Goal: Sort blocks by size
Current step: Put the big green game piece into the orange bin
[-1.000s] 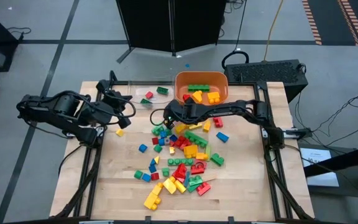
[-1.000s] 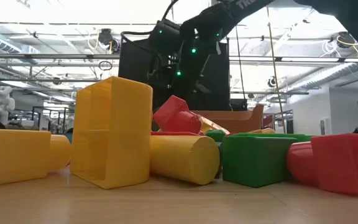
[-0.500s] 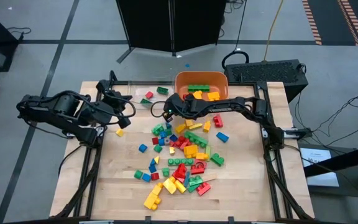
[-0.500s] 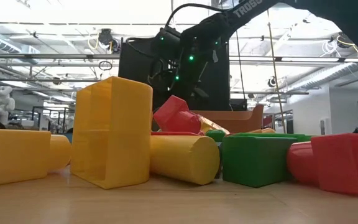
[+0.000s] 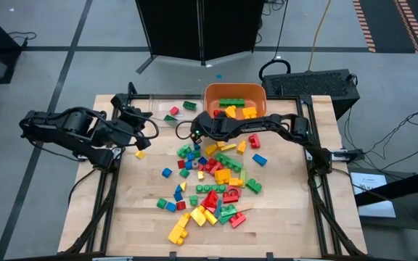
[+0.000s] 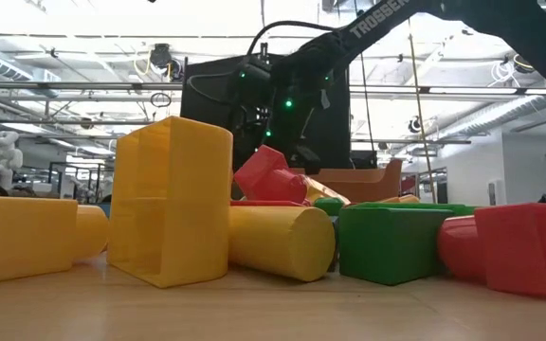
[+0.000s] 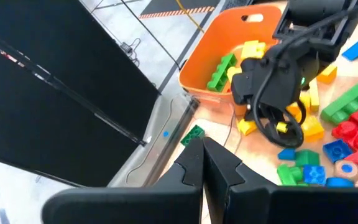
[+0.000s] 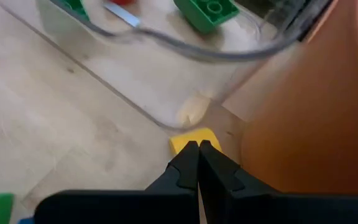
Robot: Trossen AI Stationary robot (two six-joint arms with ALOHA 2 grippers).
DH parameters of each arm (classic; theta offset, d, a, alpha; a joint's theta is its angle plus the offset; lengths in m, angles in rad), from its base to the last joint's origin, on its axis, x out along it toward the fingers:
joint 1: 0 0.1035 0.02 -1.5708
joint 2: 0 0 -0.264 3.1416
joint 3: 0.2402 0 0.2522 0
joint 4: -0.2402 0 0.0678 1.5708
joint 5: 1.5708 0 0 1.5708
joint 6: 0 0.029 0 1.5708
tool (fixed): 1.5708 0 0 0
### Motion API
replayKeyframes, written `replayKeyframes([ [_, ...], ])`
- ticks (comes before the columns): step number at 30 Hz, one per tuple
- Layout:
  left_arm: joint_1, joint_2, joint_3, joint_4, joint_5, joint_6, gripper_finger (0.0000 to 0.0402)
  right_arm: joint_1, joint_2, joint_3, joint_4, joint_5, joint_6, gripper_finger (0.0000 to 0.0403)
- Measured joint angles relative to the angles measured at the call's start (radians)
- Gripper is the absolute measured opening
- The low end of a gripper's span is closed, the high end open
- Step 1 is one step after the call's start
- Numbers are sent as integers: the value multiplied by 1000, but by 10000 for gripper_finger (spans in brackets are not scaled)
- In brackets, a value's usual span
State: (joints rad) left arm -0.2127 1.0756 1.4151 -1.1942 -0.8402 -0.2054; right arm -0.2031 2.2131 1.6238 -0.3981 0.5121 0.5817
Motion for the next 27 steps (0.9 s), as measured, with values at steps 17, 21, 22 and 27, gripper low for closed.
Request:
replayKeyframes([
  [17,0,0,0,-4,0,0,0,-7,0,0,-25,-120,-20,0],
  [21,0,0,0,-4,0,0,0,-6,0,0,-96,-126,22,0],
  [22,0,0,0,-4,0,0,0,-6,0,0,-121,-127,32,0],
  [27,0,0,0,-4,24,-20,0,16,0,0,-236,-127,61,0],
])
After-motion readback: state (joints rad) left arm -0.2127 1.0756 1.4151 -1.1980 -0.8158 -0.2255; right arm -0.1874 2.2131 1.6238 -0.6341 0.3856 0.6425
